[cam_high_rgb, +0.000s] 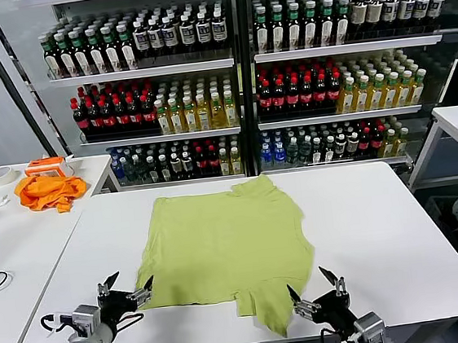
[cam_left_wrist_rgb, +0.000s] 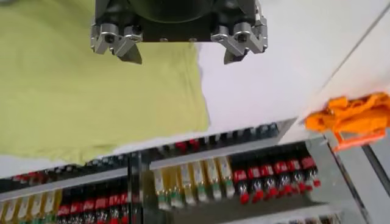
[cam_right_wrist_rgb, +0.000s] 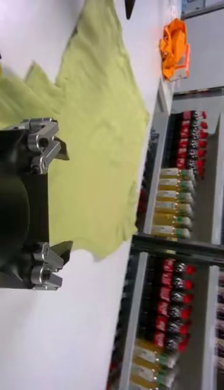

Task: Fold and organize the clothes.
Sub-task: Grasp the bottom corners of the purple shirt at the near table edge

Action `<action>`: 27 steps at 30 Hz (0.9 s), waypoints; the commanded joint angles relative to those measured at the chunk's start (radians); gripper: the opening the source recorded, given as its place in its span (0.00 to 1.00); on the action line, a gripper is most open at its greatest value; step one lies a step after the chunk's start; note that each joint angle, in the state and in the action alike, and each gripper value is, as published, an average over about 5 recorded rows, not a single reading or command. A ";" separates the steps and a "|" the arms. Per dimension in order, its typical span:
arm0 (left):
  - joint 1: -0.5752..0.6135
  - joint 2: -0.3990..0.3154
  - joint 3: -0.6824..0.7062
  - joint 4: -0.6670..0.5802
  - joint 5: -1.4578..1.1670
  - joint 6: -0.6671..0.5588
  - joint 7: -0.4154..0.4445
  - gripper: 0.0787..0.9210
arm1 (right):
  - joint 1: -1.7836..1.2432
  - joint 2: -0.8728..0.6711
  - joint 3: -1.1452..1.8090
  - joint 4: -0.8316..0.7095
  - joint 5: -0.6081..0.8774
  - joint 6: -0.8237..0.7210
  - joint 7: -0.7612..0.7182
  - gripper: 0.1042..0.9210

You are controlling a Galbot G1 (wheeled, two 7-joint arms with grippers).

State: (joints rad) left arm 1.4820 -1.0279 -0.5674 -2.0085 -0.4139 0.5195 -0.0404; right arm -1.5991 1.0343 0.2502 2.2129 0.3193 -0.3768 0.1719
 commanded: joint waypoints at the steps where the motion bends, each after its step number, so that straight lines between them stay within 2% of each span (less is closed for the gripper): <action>1: 0.042 0.002 -0.012 0.001 -0.025 0.037 -0.007 0.88 | -0.042 -0.019 -0.004 0.021 0.003 -0.013 -0.003 0.88; 23: 0.033 -0.012 -0.028 0.061 -0.048 0.011 0.010 0.88 | 0.023 0.035 -0.101 -0.084 0.013 0.004 0.047 0.87; 27: 0.034 -0.014 -0.029 0.064 -0.047 0.012 0.006 0.87 | 0.031 0.042 -0.112 -0.093 0.020 -0.009 0.067 0.81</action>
State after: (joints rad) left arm 1.5164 -1.0418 -0.5957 -1.9560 -0.4578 0.5214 -0.0329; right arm -1.5720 1.0789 0.1507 2.1332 0.3483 -0.3942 0.2450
